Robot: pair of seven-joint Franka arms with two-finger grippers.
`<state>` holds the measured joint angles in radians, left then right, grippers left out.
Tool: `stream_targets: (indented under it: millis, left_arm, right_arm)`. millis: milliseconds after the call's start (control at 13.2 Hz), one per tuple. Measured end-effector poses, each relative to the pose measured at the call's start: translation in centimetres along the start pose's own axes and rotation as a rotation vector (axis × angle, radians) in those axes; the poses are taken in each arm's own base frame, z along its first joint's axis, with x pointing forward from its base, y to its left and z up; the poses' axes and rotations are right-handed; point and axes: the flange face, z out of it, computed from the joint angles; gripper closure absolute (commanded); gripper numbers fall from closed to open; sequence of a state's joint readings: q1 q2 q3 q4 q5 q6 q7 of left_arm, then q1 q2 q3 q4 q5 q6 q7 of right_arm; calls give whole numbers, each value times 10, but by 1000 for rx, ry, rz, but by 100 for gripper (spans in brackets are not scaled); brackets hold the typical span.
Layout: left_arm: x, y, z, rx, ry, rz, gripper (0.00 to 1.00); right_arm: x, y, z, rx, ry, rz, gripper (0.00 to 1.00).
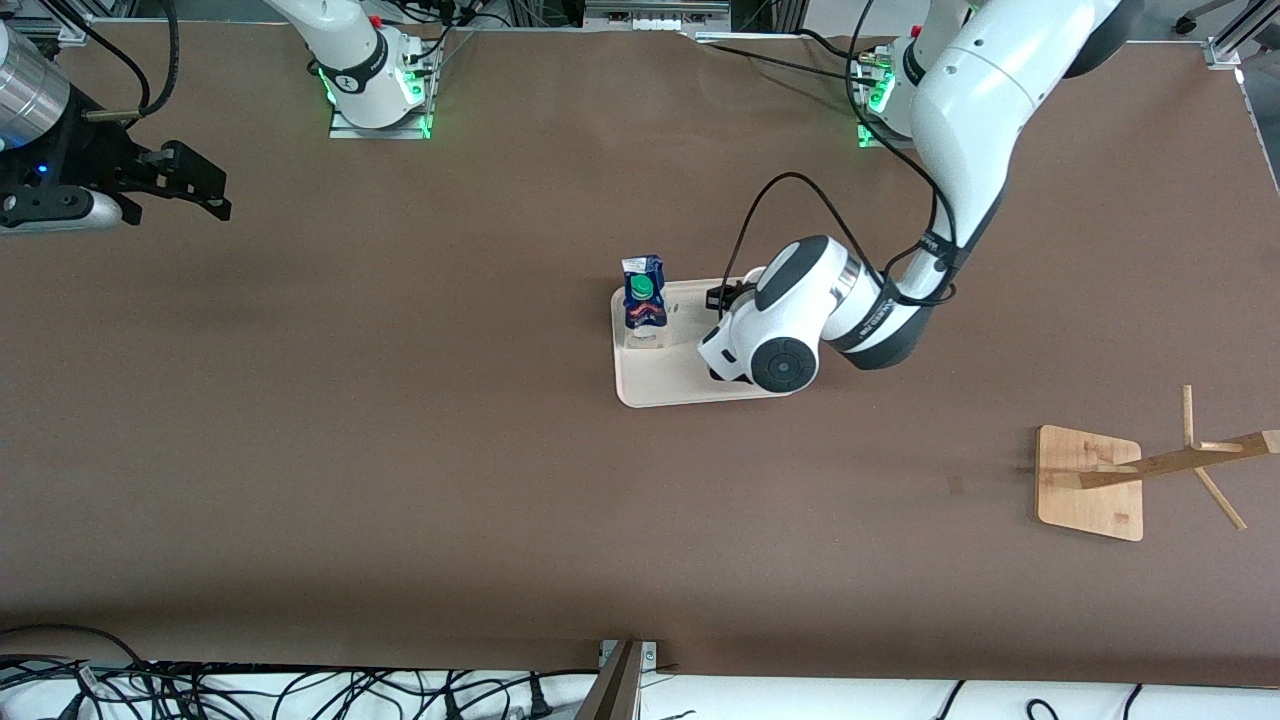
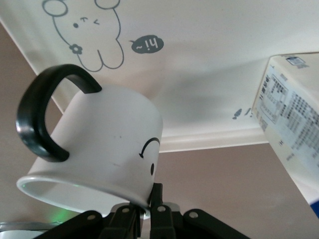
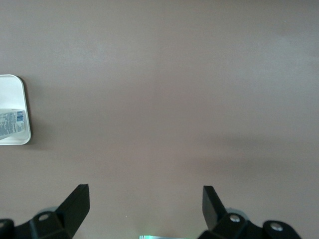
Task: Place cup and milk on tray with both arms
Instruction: 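Lower the mug onto the tray beside the carton and release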
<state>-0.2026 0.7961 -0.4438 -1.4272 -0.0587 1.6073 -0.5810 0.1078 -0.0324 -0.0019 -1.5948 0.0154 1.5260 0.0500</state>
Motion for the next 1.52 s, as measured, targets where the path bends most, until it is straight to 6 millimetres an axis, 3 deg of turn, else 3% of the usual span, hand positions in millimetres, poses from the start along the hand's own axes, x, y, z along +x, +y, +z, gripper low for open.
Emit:
stream_targets:
  millis: [380, 456, 532, 913, 1141, 1369, 1521]
  left_arm:
    - [8, -1, 14, 15, -16, -28, 100]
    - [11, 3, 23, 22, -29, -48, 91]
    - [11, 7, 28, 29, -34, -71, 1]
    - [19, 8, 40, 37, -29, -107, 0]
    - [20, 9, 34, 31, -18, -109, 0]
    - [8, 10, -7, 10, 48, -104, 0]
    - [-15, 0, -65, 58, 172, -99, 0]
  right_arm:
    - [0, -1, 0, 0, 0, -1, 0]
    - [0, -1, 0, 0, 0, -1, 0]
    - [0, -1, 0, 0, 0, -1, 0]
    - [0, -1, 0, 0, 0, -1, 0]
    - [0, -1, 0, 0, 0, -1, 0]
    - [0, -1, 0, 0, 0, -1, 0]
    - [0, -1, 0, 0, 0, -1, 0]
